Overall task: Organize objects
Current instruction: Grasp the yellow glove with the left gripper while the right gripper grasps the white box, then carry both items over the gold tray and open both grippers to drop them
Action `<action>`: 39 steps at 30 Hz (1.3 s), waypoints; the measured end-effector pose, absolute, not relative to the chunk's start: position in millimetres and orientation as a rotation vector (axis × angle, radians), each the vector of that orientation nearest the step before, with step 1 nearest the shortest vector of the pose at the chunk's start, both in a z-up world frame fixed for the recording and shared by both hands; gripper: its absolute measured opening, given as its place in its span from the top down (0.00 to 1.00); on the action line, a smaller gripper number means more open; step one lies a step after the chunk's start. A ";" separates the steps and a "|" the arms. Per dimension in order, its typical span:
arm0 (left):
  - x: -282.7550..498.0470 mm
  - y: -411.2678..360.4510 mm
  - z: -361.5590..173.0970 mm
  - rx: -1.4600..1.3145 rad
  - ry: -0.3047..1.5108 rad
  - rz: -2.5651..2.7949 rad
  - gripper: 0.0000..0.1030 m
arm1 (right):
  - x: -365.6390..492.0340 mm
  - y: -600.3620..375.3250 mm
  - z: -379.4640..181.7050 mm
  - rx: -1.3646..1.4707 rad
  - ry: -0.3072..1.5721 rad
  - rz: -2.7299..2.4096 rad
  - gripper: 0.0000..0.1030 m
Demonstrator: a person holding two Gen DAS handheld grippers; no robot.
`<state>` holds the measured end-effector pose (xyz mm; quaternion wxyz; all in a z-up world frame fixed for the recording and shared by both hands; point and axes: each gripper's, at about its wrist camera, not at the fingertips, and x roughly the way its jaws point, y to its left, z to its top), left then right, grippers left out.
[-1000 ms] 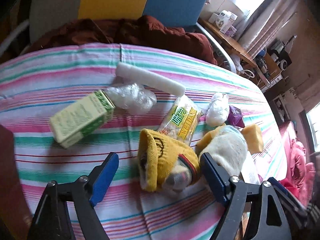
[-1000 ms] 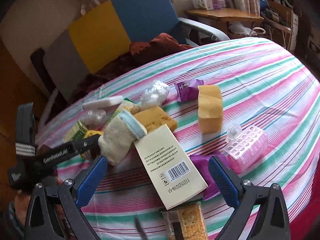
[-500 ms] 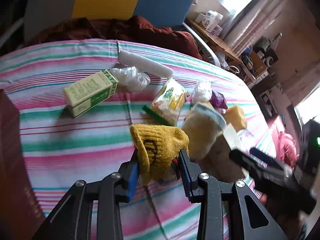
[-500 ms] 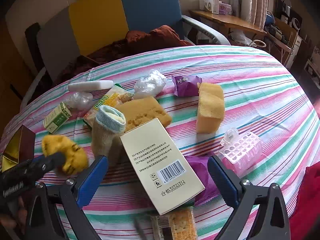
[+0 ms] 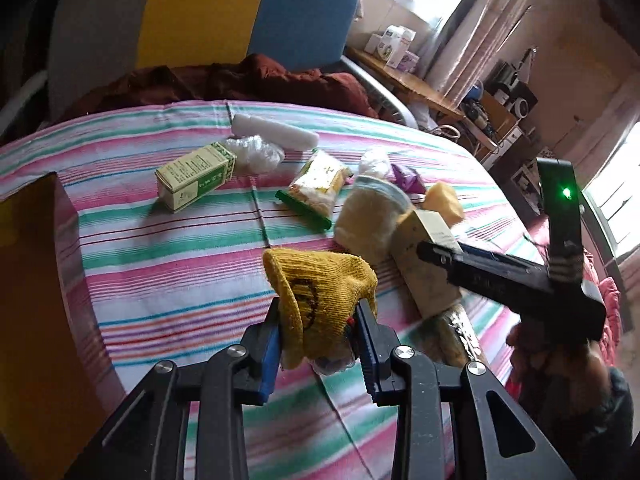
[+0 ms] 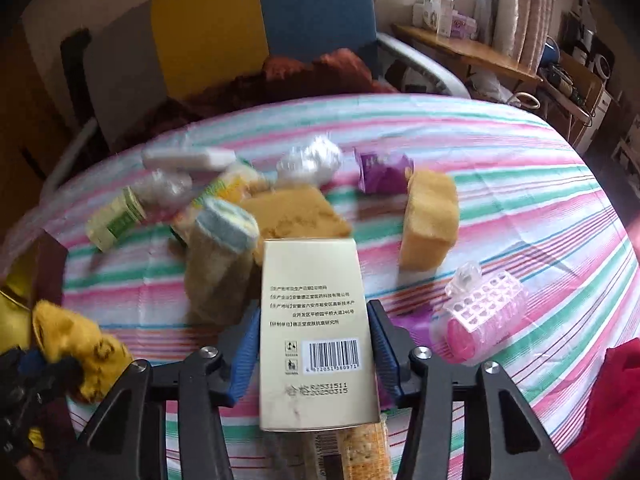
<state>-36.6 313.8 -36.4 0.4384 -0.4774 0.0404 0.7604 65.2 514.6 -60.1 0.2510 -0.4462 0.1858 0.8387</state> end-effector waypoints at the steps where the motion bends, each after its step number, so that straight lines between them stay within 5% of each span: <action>1: -33.5 309.3 -31.9 -1.172 0.095 1.891 0.67 | 67.7 514.9 -56.6 -1.187 0.523 2.298 0.51; 13: -39.8 197.1 16.9 -1.061 -0.050 2.069 0.67 | 85.4 466.4 12.6 -0.960 0.665 2.563 0.51; 27: -52.5 32.7 -12.7 -1.147 -0.110 2.449 0.63 | -36.7 260.7 -0.3 -1.361 0.596 2.945 0.49; 31: -48.2 6.1 -19.0 -1.152 -0.153 2.520 0.39 | -57.5 226.1 -5.3 -1.410 0.536 2.953 0.34; 39: -41.0 -16.3 -12.6 -1.090 -0.137 2.696 0.19 | -26.4 188.1 11.0 -1.135 0.046 2.986 0.34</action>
